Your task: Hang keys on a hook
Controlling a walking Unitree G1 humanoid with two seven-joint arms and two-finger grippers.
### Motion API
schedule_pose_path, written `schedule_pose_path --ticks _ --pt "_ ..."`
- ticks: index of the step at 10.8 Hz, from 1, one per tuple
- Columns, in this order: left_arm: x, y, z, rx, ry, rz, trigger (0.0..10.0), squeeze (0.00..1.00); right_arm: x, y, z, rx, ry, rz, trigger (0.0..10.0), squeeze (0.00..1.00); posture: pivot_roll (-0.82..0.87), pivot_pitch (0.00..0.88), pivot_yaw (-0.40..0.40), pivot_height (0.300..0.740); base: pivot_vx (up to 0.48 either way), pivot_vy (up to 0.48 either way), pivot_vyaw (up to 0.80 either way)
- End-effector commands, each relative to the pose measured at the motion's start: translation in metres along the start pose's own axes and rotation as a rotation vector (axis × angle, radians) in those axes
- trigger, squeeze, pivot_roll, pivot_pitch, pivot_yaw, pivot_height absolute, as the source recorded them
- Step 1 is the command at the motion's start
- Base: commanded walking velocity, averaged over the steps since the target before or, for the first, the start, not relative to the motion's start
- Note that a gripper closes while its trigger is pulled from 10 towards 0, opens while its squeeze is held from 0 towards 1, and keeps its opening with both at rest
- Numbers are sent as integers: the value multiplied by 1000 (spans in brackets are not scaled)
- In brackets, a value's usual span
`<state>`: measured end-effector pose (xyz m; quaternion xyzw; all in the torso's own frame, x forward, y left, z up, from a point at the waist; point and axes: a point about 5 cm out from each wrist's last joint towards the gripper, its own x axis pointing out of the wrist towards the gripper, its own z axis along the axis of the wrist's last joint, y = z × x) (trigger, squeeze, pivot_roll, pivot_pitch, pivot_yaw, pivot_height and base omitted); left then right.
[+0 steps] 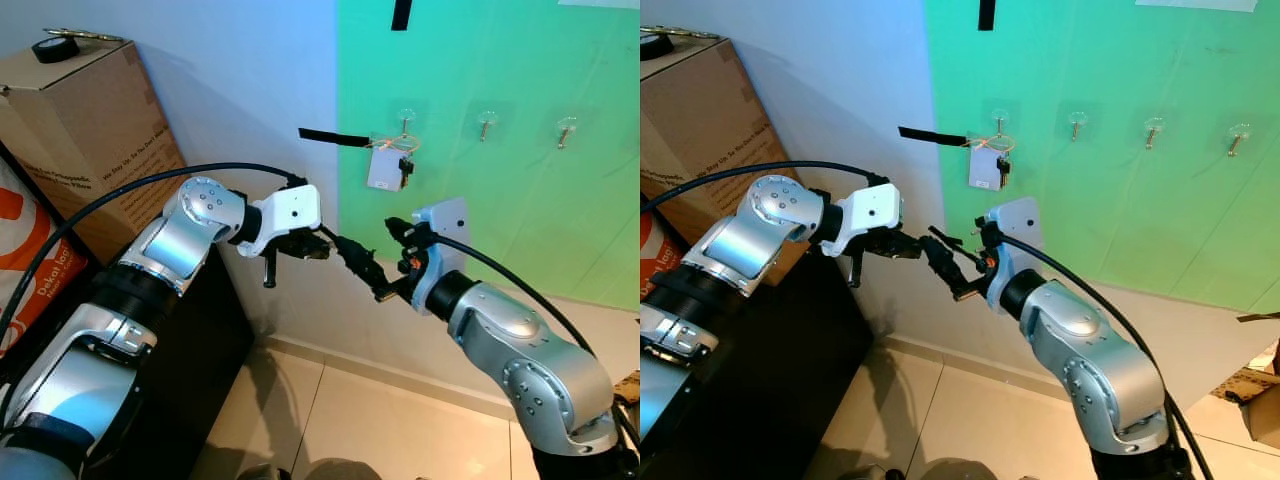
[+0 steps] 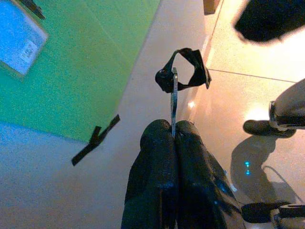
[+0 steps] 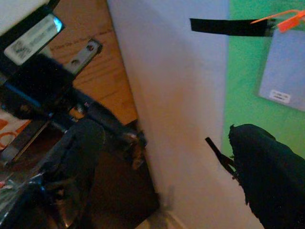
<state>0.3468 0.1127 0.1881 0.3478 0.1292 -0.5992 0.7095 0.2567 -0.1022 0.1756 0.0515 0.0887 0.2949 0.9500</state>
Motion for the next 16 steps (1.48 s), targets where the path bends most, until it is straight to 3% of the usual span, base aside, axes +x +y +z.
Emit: schedule_pose_path --ticks 1,4,8,9,10,11,12,13,14,16 --pt "-5 6 6 21 -12 20 0 0 1 4 2 3 11 37 10000 0 -107 0 102 740 0 0 0" --pt "-4 6 14 40 -34 18 0 0 4 7 -11 62 71 25 10000 0 -109 0 103 740 0 0 0" --pt "-1 4 17 47 -49 20 0 0 5 1 -10 135 71 2 10000 0 -110 0 92 740 0 0 0" --pt "-2 4 17 46 -52 21 0 0 6 1 -9 142 68 3 7843 0 -110 0 92 740 0 0 0" --pt "-2 4 18 45 -57 22 0 0 6 0 -9 146 74 4 4314 0 -110 0 91 740 0 0 0" --pt "-3 4 20 46 -62 22 0 0 6 -1 -9 150 79 2 4039 0 -110 0 90 740 0 0 0" --pt "-3 4 21 48 -67 19 0 0 6 -2 -9 154 78 -1 1804 0 -111 0 91 740 0 0 0" --pt "-4 3 22 50 -70 15 0 0 6 -3 -9 156 75 -5 1294 0 -111 0 91 740 0 0 0" --pt "-3 3 22 51 -72 11 0 0 6 -4 -8 157 70 -6 1529 0 -112 0 92 740 0 0 0" --pt "-2 2 22 51 -70 5 0 0 6 -4 -5 163 56 4 3255 0 -114 0 93 740 0 0 0"
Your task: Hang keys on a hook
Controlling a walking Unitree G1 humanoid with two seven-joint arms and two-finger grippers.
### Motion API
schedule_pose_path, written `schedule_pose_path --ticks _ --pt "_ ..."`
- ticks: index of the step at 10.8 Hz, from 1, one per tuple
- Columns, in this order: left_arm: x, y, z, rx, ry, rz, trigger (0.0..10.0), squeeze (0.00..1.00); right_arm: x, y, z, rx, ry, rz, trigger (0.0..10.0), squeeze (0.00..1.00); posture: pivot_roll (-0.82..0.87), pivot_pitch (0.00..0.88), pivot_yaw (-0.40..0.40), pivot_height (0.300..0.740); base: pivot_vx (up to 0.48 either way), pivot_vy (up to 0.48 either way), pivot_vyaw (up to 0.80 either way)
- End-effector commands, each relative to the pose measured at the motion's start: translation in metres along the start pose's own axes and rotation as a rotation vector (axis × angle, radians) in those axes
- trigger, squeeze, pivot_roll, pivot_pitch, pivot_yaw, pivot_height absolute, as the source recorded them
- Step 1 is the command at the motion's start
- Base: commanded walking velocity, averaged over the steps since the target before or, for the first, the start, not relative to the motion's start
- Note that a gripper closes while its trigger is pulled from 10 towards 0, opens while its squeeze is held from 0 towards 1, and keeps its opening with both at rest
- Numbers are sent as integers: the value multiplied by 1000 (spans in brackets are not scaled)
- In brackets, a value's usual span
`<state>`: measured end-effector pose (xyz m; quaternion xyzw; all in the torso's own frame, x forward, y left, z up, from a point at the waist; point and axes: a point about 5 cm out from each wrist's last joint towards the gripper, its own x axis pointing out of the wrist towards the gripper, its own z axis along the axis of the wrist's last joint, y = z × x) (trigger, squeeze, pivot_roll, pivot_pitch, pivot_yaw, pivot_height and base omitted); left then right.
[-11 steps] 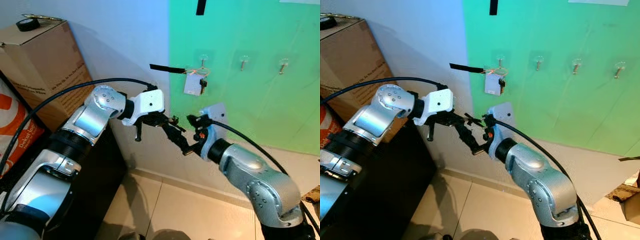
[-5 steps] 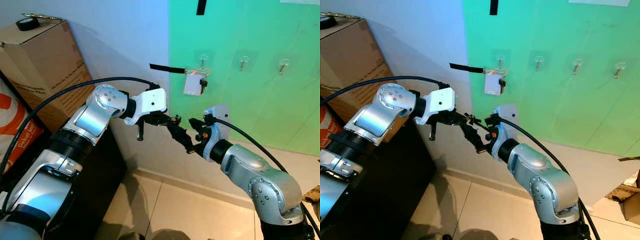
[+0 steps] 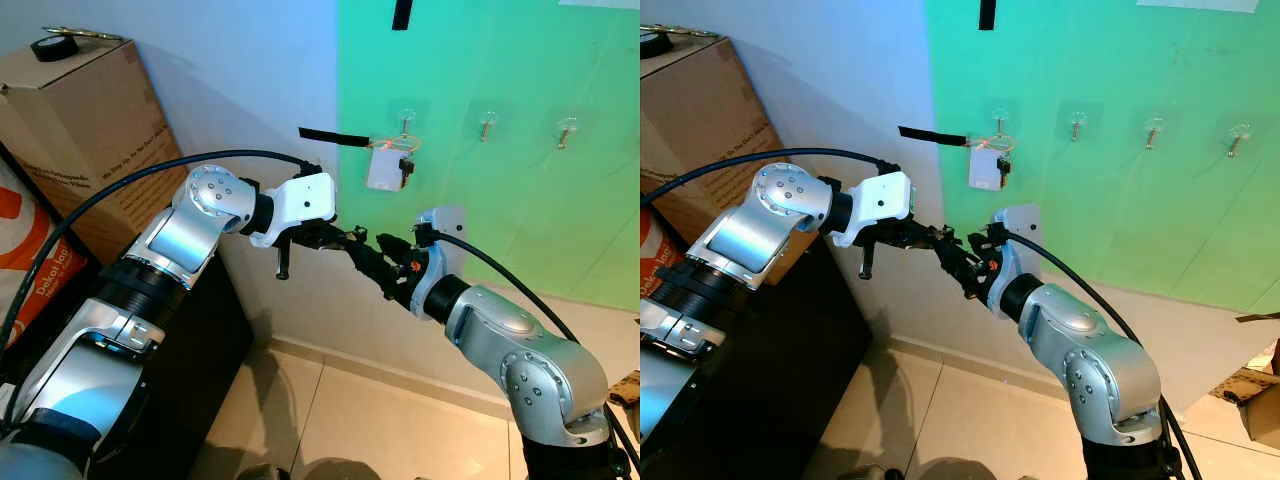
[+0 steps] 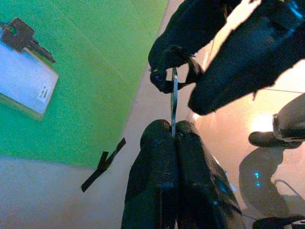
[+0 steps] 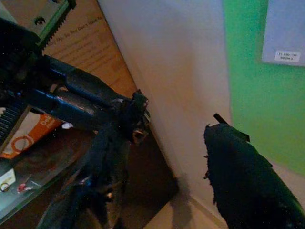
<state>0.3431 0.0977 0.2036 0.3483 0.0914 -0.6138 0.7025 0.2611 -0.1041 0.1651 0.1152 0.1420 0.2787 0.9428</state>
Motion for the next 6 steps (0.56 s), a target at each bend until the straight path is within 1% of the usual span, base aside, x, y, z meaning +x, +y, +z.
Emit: schedule_pose_path --ticks 1,2,3,6 --pt "-4 1 1 -3 -9 8 0 0 2 3 5 8 -7 26 2902 0 -114 0 91 740 0 0 0" --pt "-3 0 1 -4 -9 7 0 0 2 3 5 8 -7 26 1686 0 -115 0 90 740 0 0 0" --pt "-3 0 1 -4 -9 5 0 0 2 3 5 6 -5 26 0 0 -114 0 89 740 0 0 0" --pt "-4 -1 1 -4 -8 3 0 0 2 3 4 4 0 31 0 0 -114 0 89 740 0 0 0"
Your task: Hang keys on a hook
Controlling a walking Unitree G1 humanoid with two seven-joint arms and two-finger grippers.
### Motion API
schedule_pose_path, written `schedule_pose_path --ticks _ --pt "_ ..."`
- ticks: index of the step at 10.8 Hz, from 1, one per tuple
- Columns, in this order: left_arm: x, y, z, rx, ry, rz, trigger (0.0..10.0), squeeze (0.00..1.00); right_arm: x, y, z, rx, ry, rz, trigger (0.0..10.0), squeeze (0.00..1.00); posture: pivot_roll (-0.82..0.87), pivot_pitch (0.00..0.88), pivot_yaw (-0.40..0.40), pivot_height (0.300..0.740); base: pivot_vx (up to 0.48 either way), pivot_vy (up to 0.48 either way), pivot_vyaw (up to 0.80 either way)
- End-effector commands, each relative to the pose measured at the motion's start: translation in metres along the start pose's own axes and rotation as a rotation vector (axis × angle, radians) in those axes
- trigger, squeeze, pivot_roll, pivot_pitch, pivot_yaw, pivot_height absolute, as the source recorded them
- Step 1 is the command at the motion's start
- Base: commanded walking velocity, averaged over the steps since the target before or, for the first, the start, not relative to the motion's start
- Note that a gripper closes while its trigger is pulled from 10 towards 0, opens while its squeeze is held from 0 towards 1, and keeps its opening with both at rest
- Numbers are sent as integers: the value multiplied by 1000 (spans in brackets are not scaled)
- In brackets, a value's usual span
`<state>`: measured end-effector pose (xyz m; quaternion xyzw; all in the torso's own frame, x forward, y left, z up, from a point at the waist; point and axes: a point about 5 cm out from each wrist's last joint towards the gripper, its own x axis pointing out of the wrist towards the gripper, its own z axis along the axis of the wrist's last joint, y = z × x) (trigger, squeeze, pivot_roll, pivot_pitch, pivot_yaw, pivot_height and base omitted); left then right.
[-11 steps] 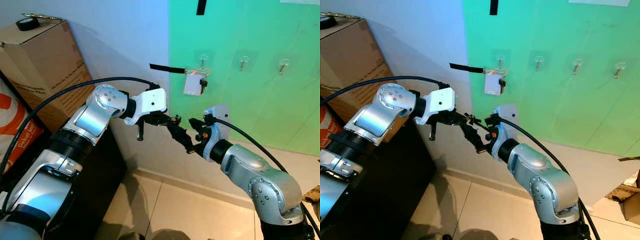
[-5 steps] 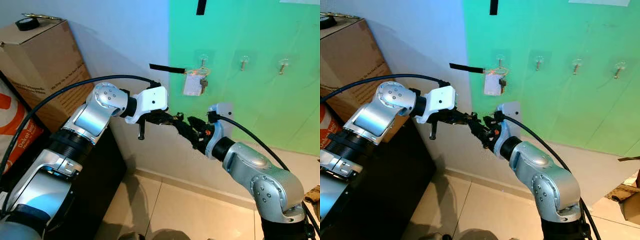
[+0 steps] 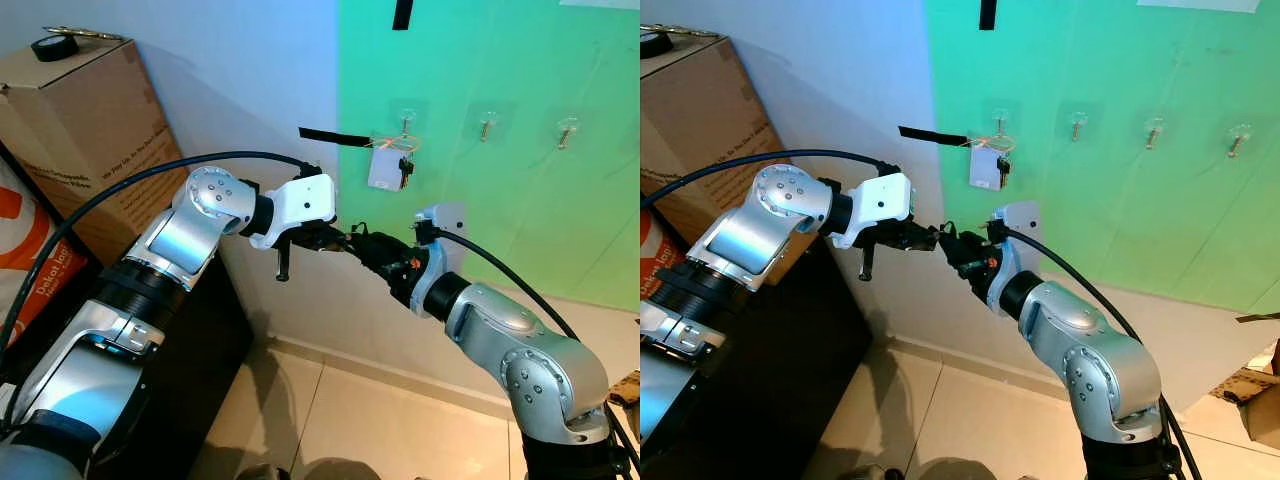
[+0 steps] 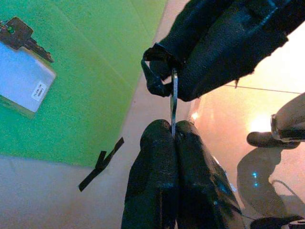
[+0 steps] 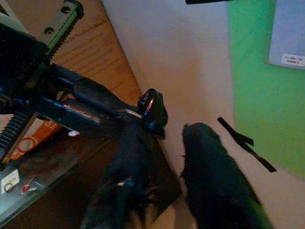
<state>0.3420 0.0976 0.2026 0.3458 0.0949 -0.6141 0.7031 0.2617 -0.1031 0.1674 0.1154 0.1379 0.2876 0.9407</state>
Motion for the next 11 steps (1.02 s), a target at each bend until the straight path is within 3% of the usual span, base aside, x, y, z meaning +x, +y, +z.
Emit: schedule_pose_path --ticks 1,11 --pt "-4 0 1 5 -9 4 0 0 1 1 1 8 5 10 0 0 -114 0 89 740 0 0 0" --pt "-13 5 -16 -29 55 91 0 0 -7 -6 6 -18 -5 18 0 0 -120 0 82 740 0 0 0"
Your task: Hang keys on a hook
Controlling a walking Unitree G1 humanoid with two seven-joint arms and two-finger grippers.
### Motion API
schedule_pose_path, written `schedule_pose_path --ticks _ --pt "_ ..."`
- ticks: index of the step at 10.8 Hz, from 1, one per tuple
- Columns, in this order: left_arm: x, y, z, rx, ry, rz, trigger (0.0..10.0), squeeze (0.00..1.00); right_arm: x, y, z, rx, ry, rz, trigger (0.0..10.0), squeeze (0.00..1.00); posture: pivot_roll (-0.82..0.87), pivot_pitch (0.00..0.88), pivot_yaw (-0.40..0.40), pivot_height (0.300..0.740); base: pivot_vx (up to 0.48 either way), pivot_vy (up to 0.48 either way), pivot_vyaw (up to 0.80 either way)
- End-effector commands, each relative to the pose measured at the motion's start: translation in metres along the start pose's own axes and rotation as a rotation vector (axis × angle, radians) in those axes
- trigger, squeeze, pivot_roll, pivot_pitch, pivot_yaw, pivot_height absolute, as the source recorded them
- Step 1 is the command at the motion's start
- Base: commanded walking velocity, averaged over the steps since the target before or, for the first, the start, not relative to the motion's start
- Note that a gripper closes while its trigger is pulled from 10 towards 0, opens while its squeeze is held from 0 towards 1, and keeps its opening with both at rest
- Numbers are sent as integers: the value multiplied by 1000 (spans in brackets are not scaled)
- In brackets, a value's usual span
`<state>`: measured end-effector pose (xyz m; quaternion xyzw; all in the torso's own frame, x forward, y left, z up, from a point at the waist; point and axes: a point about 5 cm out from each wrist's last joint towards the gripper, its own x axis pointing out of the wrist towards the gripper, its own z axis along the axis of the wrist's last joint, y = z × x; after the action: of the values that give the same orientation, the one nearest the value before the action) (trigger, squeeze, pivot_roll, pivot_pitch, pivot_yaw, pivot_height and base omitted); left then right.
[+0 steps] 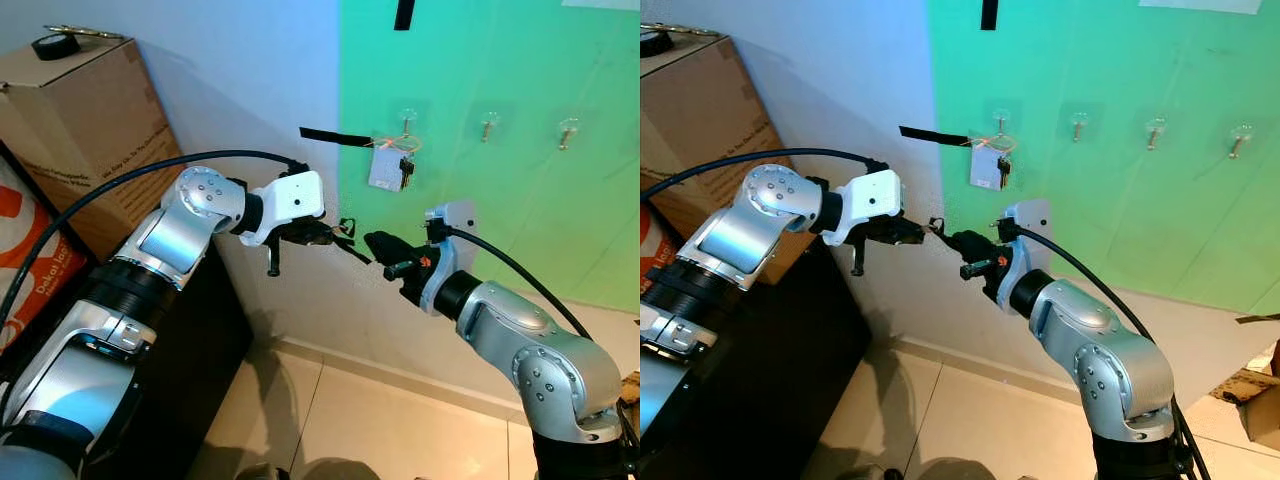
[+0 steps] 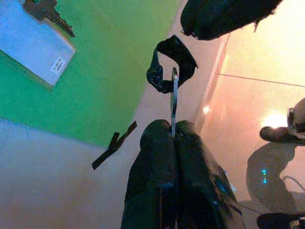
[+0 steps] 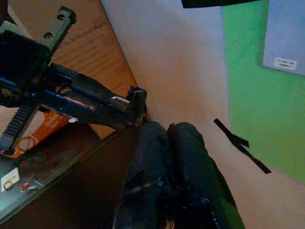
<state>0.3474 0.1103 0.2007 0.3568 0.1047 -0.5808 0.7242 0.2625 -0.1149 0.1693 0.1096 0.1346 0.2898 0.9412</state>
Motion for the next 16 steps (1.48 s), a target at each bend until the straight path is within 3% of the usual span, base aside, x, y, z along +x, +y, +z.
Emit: schedule_pose_path --ticks 1,2,3,7,10,13,14,15,16 --pt "-5 2 -5 -10 8 24 0 0 -1 4 3 -14 -6 19 2314 0 -120 0 82 740 0 0 0" --pt "-4 1 -3 -5 4 20 0 0 1 8 5 -11 -23 49 10000 31 -120 0 83 740 0 0 0" --pt "-2 0 -2 0 0 12 0 0 1 14 7 -10 -29 89 10000 1000 -121 0 84 740 0 0 0" --pt "0 -3 0 9 -12 -11 0 0 4 12 7 -86 -28 61 10000 1000 -119 0 85 740 0 0 0" --pt "1 -5 0 10 -18 -21 0 0 6 10 11 -335 -37 4 10000 1000 -119 0 79 740 0 0 0" --pt "0 -7 0 13 -20 -25 0 0 5 12 5 -429 -16 41 10000 1000 -120 0 75 740 0 0 0" --pt "0 -8 0 18 -26 -34 0 0 4 8 2 -405 -13 49 10000 741 -121 0 75 740 0 0 0" --pt "0 -9 1 19 -29 -42 0 0 4 5 4 -302 -47 67 10000 0 -123 0 76 740 0 0 0" --pt "1 -9 1 20 -31 -48 0 0 5 1 7 -252 -68 73 10000 0 -122 0 77 740 0 0 0"
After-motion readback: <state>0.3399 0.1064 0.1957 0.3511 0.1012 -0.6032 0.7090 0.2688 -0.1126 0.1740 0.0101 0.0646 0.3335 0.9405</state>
